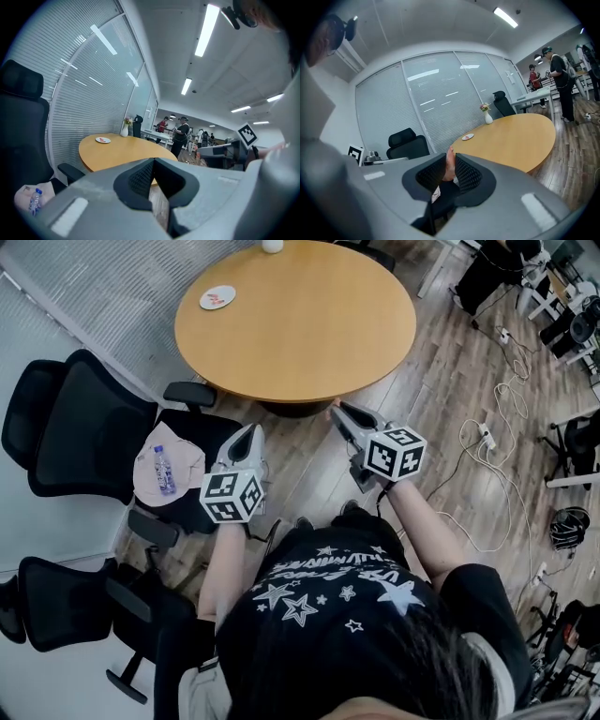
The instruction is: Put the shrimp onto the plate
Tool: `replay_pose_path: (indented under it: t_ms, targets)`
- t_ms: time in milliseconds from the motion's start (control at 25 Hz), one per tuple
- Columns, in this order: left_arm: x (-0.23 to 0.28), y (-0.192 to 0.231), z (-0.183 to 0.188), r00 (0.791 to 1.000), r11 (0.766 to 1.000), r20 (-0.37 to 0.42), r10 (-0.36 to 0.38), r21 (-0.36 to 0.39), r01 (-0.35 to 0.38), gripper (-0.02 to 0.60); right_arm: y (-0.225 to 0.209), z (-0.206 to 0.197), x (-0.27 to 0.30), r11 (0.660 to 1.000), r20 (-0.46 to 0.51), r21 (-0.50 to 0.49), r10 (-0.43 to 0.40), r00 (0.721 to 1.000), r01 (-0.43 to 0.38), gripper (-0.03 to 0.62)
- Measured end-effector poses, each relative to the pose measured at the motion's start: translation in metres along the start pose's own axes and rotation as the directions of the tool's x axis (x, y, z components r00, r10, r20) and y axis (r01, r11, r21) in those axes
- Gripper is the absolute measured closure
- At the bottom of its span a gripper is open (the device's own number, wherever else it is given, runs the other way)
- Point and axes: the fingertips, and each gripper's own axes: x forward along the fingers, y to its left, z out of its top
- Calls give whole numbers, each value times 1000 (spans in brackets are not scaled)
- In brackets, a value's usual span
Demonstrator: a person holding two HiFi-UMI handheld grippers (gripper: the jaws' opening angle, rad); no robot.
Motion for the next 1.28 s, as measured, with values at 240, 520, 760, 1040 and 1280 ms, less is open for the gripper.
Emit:
replay_pose_path:
  t_ms: [240, 520, 760, 1040, 1280]
  targets:
    - [0, 12, 1, 1000, 1000, -2, 4, -13, -4, 580, -5, 5, 12, 1000, 6, 20, 0, 1000, 0, 531]
    - [14, 28, 7, 999, 998, 2, 54, -22, -54, 580, -14, 13, 47, 998, -26, 11, 54, 998, -54, 531]
    - [48, 46, 16, 995, 994, 2, 104, -19, -104, 580, -42, 31, 89, 995, -34, 19, 101, 994, -100, 531]
    - [111, 63, 39, 991, 991, -7, 135, -16, -135, 580, -89, 63, 136, 990, -49, 34, 139, 989, -137, 531]
    - [166, 71, 62, 989, 989, -13, 147, -4, -147, 580, -130, 101, 166, 987, -26, 48, 157, 987, -156, 531]
